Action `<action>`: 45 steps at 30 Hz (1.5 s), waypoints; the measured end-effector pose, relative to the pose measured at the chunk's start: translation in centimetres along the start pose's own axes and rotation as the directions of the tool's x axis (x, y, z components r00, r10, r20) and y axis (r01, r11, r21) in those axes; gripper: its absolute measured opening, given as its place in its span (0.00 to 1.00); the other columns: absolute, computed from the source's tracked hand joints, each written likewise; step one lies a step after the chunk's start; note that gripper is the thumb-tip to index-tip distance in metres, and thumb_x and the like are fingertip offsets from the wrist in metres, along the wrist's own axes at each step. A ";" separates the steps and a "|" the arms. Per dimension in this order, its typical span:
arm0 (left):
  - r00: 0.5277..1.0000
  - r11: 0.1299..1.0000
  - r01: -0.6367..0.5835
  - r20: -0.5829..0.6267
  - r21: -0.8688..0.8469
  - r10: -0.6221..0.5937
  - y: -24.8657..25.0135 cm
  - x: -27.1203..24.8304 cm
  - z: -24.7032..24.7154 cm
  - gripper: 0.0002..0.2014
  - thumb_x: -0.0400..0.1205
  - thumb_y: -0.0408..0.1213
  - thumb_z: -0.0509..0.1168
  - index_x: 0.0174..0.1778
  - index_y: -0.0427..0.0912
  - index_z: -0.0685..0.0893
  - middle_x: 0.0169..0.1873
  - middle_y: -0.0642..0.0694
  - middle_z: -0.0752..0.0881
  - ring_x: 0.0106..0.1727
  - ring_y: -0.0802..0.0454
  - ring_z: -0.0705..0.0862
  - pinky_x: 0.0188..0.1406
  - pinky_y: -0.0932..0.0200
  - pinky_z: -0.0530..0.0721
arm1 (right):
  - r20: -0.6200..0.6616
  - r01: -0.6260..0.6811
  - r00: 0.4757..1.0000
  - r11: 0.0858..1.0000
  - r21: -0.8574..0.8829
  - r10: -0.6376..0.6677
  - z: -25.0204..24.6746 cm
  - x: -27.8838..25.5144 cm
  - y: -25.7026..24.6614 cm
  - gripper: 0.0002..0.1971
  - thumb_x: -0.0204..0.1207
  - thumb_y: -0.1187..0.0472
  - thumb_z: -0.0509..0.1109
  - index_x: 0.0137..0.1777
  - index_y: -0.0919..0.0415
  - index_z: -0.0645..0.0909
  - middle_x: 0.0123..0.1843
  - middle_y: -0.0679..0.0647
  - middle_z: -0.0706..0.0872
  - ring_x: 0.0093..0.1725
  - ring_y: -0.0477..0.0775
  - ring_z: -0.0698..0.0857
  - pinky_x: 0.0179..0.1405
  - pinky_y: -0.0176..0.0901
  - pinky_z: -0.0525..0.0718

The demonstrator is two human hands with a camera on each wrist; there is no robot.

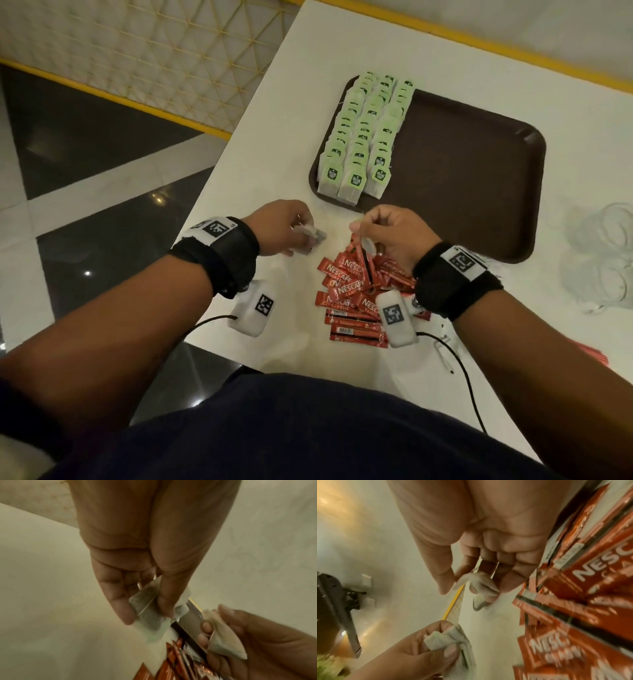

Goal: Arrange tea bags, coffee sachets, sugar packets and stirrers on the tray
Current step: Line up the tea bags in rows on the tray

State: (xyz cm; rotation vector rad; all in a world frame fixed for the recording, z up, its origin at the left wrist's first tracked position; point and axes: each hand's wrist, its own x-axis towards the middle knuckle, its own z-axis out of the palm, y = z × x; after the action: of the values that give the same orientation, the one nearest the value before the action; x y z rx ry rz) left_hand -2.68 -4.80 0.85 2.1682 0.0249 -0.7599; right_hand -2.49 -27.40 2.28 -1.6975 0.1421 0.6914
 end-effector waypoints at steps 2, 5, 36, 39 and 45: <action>0.999 0.990 -0.009 -0.041 -0.138 0.004 0.9 1.2 -0.4 0.12 0.77 0.33 0.75 0.53 0.38 0.81 0.51 0.41 0.86 0.47 0.45 0.89 0.44 0.50 0.92 | -0.073 -0.023 0.997 0.999 0.022 0.025 -1.0 1.0 0.0 0.03 0.78 0.65 0.73 0.43 0.62 0.82 0.35 0.52 0.86 0.33 0.46 0.83 0.35 0.36 0.83; 0.996 0.955 -0.029 -0.090 -0.294 0.002 1.9 3.2 -0.8 0.11 0.78 0.32 0.74 0.52 0.40 0.79 0.54 0.38 0.87 0.47 0.49 0.89 0.42 0.54 0.92 | -0.182 -0.060 0.981 0.997 0.042 0.067 -2.5 3.1 0.1 0.04 0.81 0.69 0.69 0.52 0.64 0.83 0.47 0.60 0.87 0.39 0.51 0.83 0.35 0.39 0.83; 0.999 0.850 0.015 -0.024 -0.527 -0.033 2.4 10.3 -3.4 0.19 0.80 0.30 0.72 0.64 0.32 0.77 0.57 0.38 0.86 0.54 0.45 0.88 0.46 0.54 0.91 | -0.491 -0.236 0.871 0.903 -0.360 0.032 -4.2 11.6 0.1 0.12 0.68 0.58 0.81 0.43 0.55 0.80 0.45 0.53 0.88 0.46 0.56 0.89 0.49 0.57 0.90; 0.999 0.846 0.023 -0.016 -0.532 -0.037 2.5 10.5 -3.3 0.16 0.82 0.29 0.68 0.65 0.32 0.77 0.58 0.37 0.84 0.55 0.43 0.87 0.43 0.56 0.91 | -0.490 -0.228 0.872 0.895 -0.384 0.012 -4.2 11.9 0.0 0.13 0.68 0.57 0.82 0.43 0.53 0.78 0.45 0.53 0.87 0.46 0.54 0.88 0.48 0.55 0.89; 0.999 0.797 0.053 0.041 -0.602 -0.035 2.7 10.6 -3.2 0.14 0.84 0.29 0.63 0.66 0.32 0.78 0.63 0.36 0.85 0.58 0.41 0.89 0.47 0.53 0.90 | -0.517 -0.033 0.833 0.913 -0.408 -0.200 -4.3 10.2 -1.2 0.07 0.74 0.61 0.75 0.48 0.54 0.80 0.39 0.47 0.82 0.36 0.42 0.80 0.37 0.34 0.77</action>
State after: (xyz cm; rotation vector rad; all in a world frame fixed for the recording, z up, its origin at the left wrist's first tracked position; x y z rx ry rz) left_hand 8.33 -6.77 -1.36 1.5448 0.2709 -0.6900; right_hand 7.93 -28.33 -1.57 -2.2598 0.3445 0.1388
